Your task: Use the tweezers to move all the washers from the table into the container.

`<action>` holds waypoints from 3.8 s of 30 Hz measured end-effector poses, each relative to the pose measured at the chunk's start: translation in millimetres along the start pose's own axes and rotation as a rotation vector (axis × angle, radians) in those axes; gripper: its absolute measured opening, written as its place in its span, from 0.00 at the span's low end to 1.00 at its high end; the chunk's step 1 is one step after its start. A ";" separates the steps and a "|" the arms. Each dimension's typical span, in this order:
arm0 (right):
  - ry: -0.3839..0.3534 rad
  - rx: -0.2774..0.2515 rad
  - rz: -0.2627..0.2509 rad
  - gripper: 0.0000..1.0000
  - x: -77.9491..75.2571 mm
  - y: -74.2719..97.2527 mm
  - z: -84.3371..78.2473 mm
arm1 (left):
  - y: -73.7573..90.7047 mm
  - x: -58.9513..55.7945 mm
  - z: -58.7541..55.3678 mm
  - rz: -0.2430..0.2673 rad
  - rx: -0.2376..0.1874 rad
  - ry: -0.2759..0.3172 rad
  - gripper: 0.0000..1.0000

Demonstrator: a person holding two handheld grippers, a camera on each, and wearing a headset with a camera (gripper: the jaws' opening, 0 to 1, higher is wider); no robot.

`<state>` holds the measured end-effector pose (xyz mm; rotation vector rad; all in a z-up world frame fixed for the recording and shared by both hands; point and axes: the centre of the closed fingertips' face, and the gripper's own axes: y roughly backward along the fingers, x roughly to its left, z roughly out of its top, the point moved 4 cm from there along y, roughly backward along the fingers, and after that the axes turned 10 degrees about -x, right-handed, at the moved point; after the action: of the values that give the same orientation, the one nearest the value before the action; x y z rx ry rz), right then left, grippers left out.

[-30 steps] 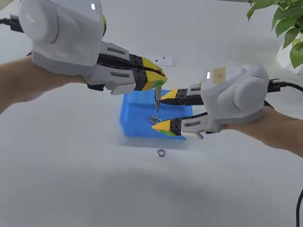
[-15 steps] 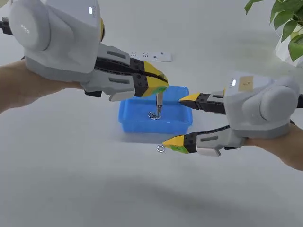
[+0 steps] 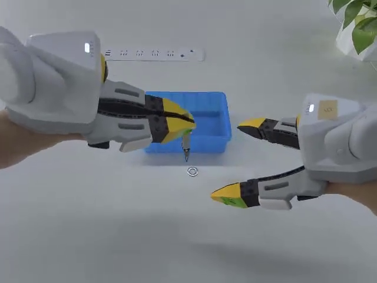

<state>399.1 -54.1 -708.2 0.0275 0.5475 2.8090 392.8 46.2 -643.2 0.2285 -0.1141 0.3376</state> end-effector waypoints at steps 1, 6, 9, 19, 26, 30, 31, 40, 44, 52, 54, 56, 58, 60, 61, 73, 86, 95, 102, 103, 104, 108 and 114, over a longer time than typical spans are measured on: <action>-0.001 0.001 -0.003 0.83 -0.3 0.4 -1.2 | -0.7 0.5 0.1 0.009 -0.022 -0.005 0.05; -0.036 0.003 -0.037 0.89 -0.9 5.0 -11.6 | -2.1 2.0 -6.4 0.032 -0.040 0.004 0.05; -0.052 0.001 -0.044 0.92 1.3 5.9 -14.6 | -3.7 -1.5 -9.5 0.011 -0.030 0.002 0.05; -0.102 -0.002 -0.062 0.94 3.4 7.7 -21.9 | -9.4 -7.3 -21.2 -0.005 -0.015 0.012 0.05; -0.171 -0.035 -0.063 0.93 6.3 6.7 -20.8 | -10.1 -4.0 -24.6 -0.010 -0.011 0.015 0.05; -0.190 -0.040 -0.068 0.93 9.0 8.7 -22.5 | -12.1 -6.1 -29.4 -0.025 0.000 0.012 0.05; -0.190 -0.035 -0.068 0.93 10.0 9.1 -23.7 | -12.6 -6.3 -29.9 -0.027 0.002 0.012 0.05; -0.225 -0.017 -0.082 0.92 17.0 13.3 -33.5 | -15.6 -2.5 -34.2 -0.026 0.001 0.019 0.05; -0.228 -0.008 -0.083 0.92 18.3 13.9 -36.1 | -16.0 -1.7 -36.5 -0.028 0.003 0.029 0.05; -0.243 -0.009 -0.078 0.91 18.3 10.9 -35.0 | -17.4 -3.3 -39.5 -0.041 0.012 0.032 0.05; -0.247 -0.012 -0.069 0.90 19.5 8.5 -33.8 | -17.6 -3.3 -39.5 -0.046 0.015 0.040 0.05; -0.245 -0.013 -0.052 0.89 21.7 4.5 -31.8 | -16.6 -2.0 -39.7 -0.048 0.021 0.042 0.05; -0.243 -0.016 -0.028 0.87 24.1 -0.2 -29.3 | -15.8 -1.8 -40.1 -0.051 0.025 0.047 0.05; -0.246 -0.020 -0.011 0.83 25.2 -4.6 -27.7 | -14.8 -1.6 -40.4 -0.052 0.029 0.055 0.05; -0.252 -0.023 -0.001 0.82 25.4 -8.4 -26.9 | -14.4 -1.3 -40.7 -0.050 0.031 0.054 0.05; -0.299 -0.071 0.043 0.63 17.7 -52.7 -15.3 | -15.3 -0.6 -41.3 -0.042 0.044 0.074 0.05; -0.048 0.022 0.260 0.27 18.6 -70.9 -11.4 | -14.1 -0.8 -42.5 -0.055 0.050 0.088 0.05; 0.039 0.064 0.305 0.17 13.9 -76.4 -11.9 | -15.5 -1.5 -43.0 -0.063 0.051 0.096 0.05; 0.061 0.070 0.303 0.12 12.2 -77.3 -13.1 | -15.4 -3.0 -43.6 -0.070 0.056 0.095 0.05; 0.072 0.072 0.303 0.12 12.3 -77.5 -12.9 | -15.6 -2.9 -43.7 -0.068 0.056 0.095 0.05; 0.079 0.074 0.302 0.11 12.5 -77.6 -13.0 | -15.8 -2.7 -43.9 -0.065 0.057 0.095 0.05; 0.084 0.067 0.296 0.11 11.3 -77.0 -13.7 | -17.1 -2.5 -44.4 -0.044 0.058 0.106 0.06; 0.084 0.042 0.259 0.10 9.5 -78.6 -14.4 | -14.7 1.6 -46.8 0.019 0.068 0.183 0.07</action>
<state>409.9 13.2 -751.0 -0.0125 0.6653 3.0610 402.7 44.5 -691.3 0.2629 0.0756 0.3802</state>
